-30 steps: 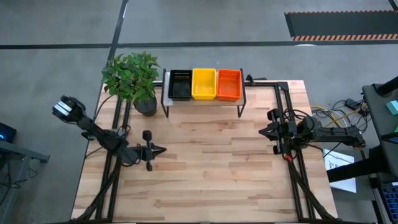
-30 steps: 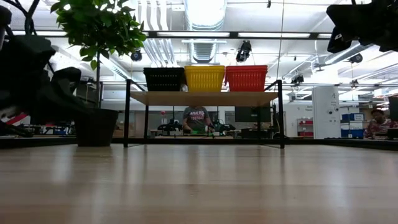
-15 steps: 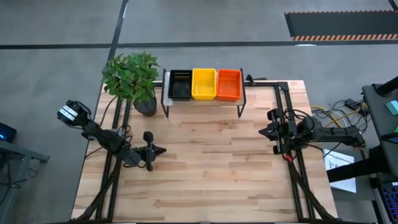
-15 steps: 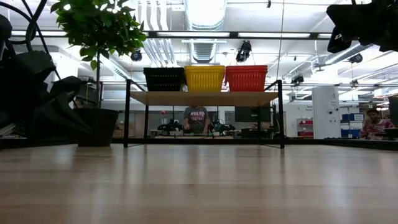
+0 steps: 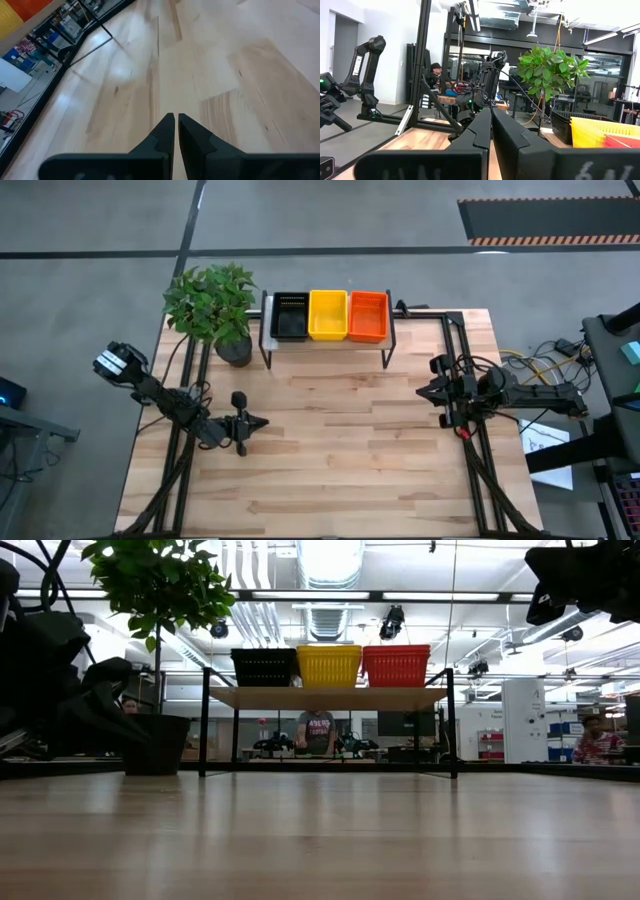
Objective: Stack baskets on shelf by color
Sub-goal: Return to Home Position
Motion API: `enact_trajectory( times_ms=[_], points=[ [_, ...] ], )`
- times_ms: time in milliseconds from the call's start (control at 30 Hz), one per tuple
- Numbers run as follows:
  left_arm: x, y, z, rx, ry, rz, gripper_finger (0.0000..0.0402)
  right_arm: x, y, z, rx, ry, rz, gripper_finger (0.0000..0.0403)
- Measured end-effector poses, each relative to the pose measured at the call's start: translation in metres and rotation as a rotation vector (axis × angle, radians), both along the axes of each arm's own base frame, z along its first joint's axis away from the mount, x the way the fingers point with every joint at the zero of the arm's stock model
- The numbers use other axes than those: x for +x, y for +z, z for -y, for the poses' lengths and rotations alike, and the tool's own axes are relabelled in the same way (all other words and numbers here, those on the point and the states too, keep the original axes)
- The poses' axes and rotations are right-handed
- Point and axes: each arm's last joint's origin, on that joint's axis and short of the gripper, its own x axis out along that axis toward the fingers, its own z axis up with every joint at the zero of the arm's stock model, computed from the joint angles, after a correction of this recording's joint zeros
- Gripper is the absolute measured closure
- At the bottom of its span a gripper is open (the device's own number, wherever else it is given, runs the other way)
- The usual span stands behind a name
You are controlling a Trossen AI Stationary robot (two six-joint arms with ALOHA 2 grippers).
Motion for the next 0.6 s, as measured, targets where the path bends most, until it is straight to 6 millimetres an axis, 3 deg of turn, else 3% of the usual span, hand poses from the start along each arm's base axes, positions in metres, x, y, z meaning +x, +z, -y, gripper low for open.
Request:
enact_trajectory(
  times_ms=[600],
  points=[
    [0.0003,0.0006,0.0003,-0.009,0.002,0.007,0.0394,0.0,0.0,0.0,0.0,0.0,0.0,0.0394]
  ],
)
